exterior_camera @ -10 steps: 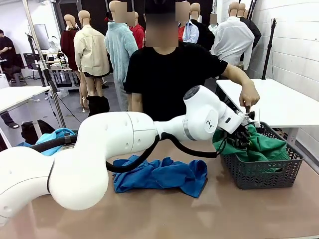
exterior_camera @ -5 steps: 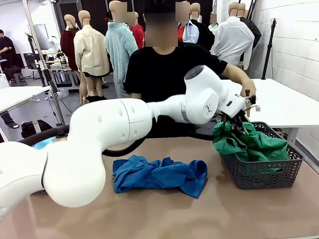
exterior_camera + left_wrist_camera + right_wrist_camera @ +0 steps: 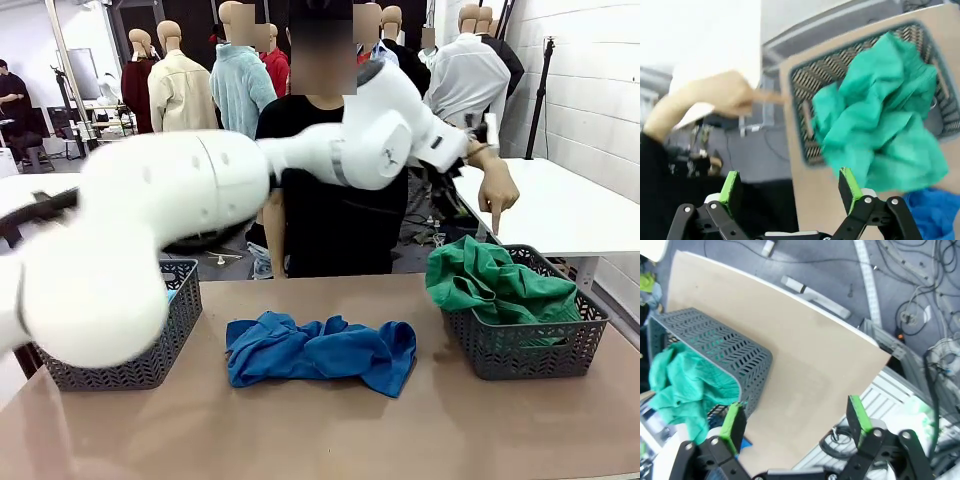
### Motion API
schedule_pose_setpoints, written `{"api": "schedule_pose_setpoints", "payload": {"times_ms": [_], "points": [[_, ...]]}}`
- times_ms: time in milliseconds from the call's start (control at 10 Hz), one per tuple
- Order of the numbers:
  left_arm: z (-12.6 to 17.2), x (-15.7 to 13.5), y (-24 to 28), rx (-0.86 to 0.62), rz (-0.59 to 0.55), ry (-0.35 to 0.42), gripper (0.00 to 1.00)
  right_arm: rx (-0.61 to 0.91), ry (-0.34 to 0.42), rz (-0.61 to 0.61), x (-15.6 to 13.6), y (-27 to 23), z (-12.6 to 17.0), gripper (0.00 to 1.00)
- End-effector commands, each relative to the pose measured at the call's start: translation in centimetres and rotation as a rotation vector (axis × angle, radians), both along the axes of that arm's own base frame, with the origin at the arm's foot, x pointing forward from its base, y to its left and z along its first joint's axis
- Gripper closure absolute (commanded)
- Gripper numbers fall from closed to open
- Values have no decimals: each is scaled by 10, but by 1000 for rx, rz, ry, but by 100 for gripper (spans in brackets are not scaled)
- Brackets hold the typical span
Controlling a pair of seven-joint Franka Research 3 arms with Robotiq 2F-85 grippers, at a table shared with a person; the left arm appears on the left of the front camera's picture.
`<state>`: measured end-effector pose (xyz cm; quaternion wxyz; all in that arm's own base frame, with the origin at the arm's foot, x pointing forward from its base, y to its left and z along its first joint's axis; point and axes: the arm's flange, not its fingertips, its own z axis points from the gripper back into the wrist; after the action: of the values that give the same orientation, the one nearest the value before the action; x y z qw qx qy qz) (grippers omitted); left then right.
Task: Sort the tops and bottoms.
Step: Sort the clothes according to human instructions, then lift clothes from the center of the table with your right hand.
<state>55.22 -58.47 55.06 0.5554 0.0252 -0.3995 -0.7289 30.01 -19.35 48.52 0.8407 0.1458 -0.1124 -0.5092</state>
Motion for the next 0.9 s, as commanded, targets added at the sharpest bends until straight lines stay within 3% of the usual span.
{"api": "schedule_pose_setpoints", "payload": {"times_ms": [0, 300, 400, 800], "points": [[-36, -91, 119, 50, 212, 38, 0, -10, 14, 14, -1, -2, 1, 0], [-63, -117, 186, -44, 366, 79, 0, -10, 14, 14, -1, -2, 1, 0], [-1, -3, 98, 14, 275, 69, 0, -10, 14, 14, -1, -2, 1, 0], [-1, -3, 98, 14, 275, 69, 0, -10, 14, 14, -1, -2, 1, 0]]}}
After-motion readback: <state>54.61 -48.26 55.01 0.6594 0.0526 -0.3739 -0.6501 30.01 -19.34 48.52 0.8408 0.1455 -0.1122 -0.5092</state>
